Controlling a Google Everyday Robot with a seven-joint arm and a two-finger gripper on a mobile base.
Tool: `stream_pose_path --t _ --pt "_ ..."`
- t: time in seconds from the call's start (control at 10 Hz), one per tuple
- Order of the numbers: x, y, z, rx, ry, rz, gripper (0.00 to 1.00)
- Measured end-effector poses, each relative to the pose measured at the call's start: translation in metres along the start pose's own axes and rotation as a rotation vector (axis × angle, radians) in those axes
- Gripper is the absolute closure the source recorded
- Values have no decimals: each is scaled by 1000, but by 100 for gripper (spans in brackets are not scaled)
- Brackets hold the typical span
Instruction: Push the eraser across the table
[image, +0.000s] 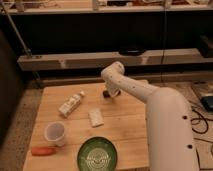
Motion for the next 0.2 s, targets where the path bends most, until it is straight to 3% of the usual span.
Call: stream_pose_path --t 0.2 --pt "3 -1 -1 3 11 -1 98"
